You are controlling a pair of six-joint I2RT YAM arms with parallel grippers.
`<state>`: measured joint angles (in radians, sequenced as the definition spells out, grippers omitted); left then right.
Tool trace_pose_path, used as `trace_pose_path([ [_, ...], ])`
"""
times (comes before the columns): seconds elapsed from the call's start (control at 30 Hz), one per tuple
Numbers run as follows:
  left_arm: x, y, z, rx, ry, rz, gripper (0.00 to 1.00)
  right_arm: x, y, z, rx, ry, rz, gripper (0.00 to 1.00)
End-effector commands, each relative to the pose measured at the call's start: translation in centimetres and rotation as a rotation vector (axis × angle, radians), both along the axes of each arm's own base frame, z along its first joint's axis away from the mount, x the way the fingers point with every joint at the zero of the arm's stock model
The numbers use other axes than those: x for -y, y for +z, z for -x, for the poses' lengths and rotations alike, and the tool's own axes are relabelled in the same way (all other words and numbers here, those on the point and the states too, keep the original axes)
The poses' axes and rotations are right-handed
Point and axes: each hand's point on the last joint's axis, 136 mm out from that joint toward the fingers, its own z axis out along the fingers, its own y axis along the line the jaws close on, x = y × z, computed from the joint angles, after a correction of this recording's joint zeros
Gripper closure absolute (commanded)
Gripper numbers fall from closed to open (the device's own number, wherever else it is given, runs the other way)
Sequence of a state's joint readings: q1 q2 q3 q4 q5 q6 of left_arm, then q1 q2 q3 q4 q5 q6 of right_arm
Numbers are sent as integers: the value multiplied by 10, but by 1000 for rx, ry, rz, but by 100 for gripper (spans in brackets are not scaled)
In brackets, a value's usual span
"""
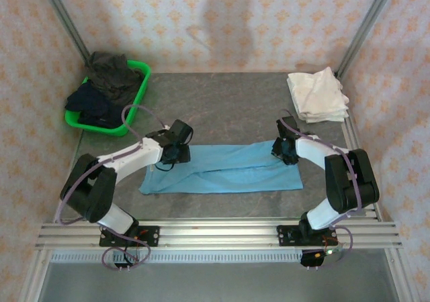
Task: Fold and stack the t-shirts
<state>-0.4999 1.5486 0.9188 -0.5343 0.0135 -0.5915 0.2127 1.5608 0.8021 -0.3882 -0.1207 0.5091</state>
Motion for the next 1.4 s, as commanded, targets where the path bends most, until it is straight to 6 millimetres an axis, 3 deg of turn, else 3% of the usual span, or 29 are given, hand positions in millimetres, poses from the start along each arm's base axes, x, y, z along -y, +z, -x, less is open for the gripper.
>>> trace_pose_path([
  [0.0,11,4,6,-24,-50,10,52,12,-3,7,-31,-10,42,67],
  [0.1,16,-3,22,-60,-65,6,55,14,0,8,-27,-11,43,67],
  [0.27,26,-12,46,-89,-84,58,70,16,5,9,-17,-14,46,67],
  [0.53,51,-7,71,-82,-113,160,94,16,10,4,-2,-12,42,67],
  [0.7,56,4,82,-43,-94,206,97,14,16,1,12,-8,32,67],
  [0.83,65,8,96,-34,-106,238,88,13,23,-1,23,1,31,67],
  [0.9,74,10,104,-40,-130,269,73,14,27,-2,32,3,34,67],
  [1.0,80,15,108,-36,-157,299,68,12,34,-5,51,4,19,67],
  [1.2,74,62,82,79,-199,259,38,-18,45,-11,109,57,-57,67],
  [1.3,72,80,64,131,-195,285,31,-40,43,-15,110,102,-70,67],
  [1.37,61,79,52,140,-153,274,31,-50,36,-16,96,122,-73,67],
])
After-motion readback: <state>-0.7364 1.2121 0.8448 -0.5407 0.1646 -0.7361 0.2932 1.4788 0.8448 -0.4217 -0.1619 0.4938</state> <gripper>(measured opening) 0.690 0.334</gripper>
